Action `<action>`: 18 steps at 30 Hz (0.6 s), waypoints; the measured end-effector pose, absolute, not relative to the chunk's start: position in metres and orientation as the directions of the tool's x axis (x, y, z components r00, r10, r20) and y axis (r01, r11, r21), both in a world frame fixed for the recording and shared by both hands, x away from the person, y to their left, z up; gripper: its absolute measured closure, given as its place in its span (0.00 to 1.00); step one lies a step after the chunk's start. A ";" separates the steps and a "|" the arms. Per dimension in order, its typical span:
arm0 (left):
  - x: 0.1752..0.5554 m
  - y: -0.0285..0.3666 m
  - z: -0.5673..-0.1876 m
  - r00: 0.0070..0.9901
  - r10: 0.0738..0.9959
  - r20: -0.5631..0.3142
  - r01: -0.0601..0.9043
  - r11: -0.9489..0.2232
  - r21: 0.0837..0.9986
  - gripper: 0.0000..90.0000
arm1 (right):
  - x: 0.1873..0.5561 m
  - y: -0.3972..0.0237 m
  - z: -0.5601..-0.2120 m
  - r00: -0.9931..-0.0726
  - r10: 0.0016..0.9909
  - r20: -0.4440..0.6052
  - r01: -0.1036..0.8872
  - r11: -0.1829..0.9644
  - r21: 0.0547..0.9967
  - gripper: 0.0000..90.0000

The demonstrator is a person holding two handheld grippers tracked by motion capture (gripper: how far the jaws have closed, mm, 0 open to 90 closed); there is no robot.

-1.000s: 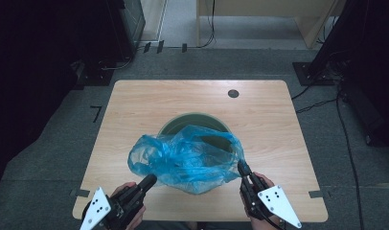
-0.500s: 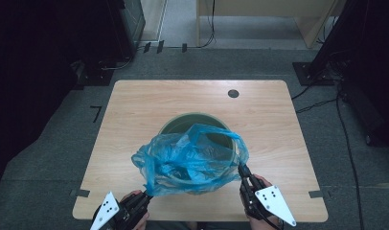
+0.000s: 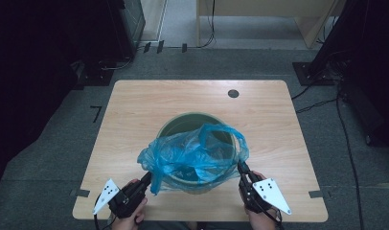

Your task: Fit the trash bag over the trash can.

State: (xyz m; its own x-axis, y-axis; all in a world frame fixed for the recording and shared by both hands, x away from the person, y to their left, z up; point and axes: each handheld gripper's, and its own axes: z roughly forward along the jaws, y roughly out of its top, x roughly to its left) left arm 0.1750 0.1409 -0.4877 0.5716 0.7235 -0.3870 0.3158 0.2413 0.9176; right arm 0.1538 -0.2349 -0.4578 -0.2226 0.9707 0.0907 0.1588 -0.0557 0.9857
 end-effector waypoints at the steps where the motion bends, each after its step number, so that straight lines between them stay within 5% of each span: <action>1: 0.176 0.144 -0.489 0.563 0.731 -0.385 0.310 0.245 0.919 0.89 | 0.154 -0.236 -0.459 -0.216 0.972 0.095 0.162 -0.061 0.985 0.99; 7: 0.183 0.169 -0.491 0.452 0.793 -0.407 0.300 0.295 0.907 0.64 | 0.150 -0.237 -0.456 -0.218 0.971 0.095 0.132 -0.067 0.989 0.99; 12: 0.175 0.179 -0.468 0.331 0.836 -0.437 0.215 0.384 0.898 0.62 | 0.148 -0.234 -0.457 -0.218 0.974 0.066 0.119 -0.041 0.992 0.99; 18: 0.150 0.152 -0.404 0.421 0.834 -0.356 0.040 0.375 0.926 0.51 | 0.147 -0.228 -0.458 -0.222 0.974 0.047 0.110 -0.023 0.994 0.99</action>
